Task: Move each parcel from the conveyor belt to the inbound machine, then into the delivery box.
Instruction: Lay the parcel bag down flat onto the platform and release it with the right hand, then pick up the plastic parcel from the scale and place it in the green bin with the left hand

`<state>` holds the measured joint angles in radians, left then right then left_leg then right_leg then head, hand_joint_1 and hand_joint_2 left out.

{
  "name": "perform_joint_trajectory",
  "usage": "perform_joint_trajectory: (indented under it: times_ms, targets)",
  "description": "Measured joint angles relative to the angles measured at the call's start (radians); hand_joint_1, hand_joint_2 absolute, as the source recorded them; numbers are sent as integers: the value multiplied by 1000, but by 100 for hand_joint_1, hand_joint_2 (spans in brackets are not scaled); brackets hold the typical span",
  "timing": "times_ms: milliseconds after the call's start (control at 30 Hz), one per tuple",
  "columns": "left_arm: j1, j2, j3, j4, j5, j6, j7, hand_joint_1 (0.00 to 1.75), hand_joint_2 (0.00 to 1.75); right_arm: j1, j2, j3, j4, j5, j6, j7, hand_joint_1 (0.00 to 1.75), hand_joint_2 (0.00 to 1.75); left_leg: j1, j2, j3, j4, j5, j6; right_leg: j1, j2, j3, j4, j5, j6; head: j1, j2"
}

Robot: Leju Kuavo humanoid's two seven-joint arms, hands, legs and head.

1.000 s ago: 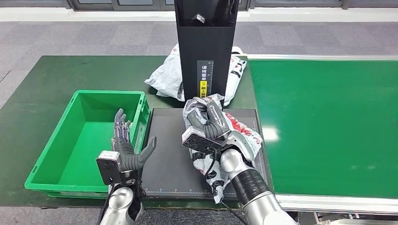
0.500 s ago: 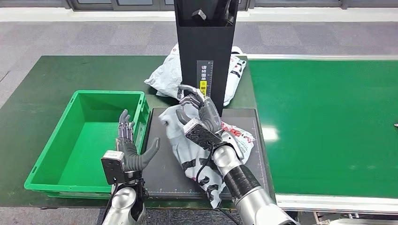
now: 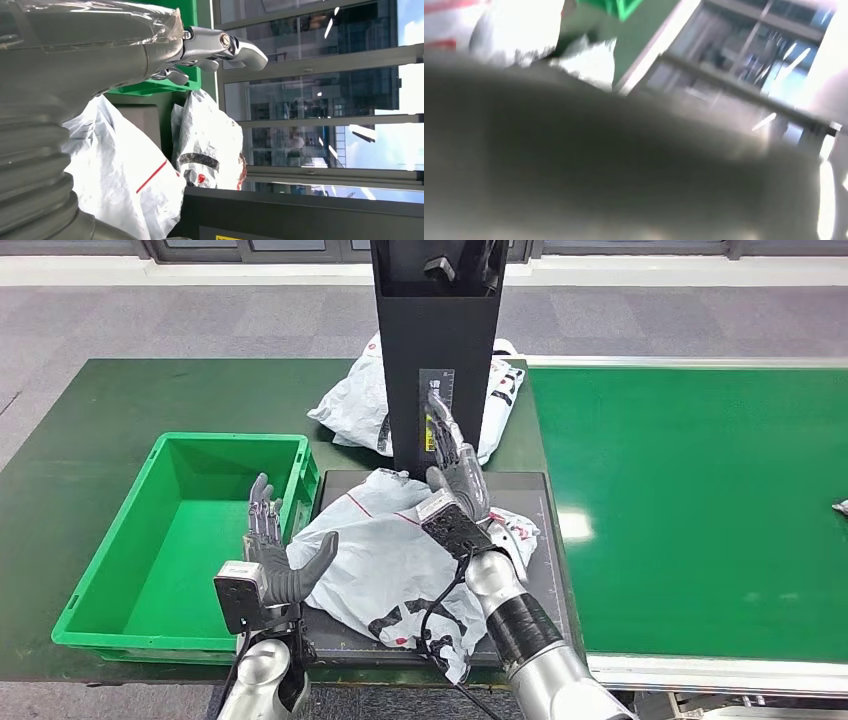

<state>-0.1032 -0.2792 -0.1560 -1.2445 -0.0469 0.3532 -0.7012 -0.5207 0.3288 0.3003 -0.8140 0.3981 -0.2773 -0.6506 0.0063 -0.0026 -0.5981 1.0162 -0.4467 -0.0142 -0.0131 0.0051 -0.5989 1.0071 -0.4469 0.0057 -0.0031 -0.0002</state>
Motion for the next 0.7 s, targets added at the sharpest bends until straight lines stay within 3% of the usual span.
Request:
perform_joint_trajectory:
  times_ms: [167, 267, 400, 700]
  targets:
    - [2, 0, -2, -21, -29, 25, 0, 0, 175, 97, -17, -13, -162, 245, -335, 33, 0, 0, 0, 0, 0, 0, 0, 0, 0, 0, 0, 0, 0, 0, 0, 0]
    - [1, 3, -22, -54, -80, 87, 0, 0, 175, 190, -7, -76, -341, 415, -417, -23, 0, 0, 0, -1, -1, 0, 0, 0, 0, -1, -1, 0, 0, 0, 0, 0]
    - [-8, 9, -85, -91, -181, 169, -1, 0, 175, 259, -8, -164, -592, 466, -425, -48, 0, 175, -1, -2, -2, 0, -1, 1, -1, -2, -2, 0, -1, 0, 0, 0]
    - [-21, 12, -151, -109, -235, 197, -1, 0, 175, 309, -18, -247, -824, 470, -424, -51, 0, 175, -2, 3, 0, 0, 0, 0, -1, 1, -2, 0, 1, 0, 0, 0]
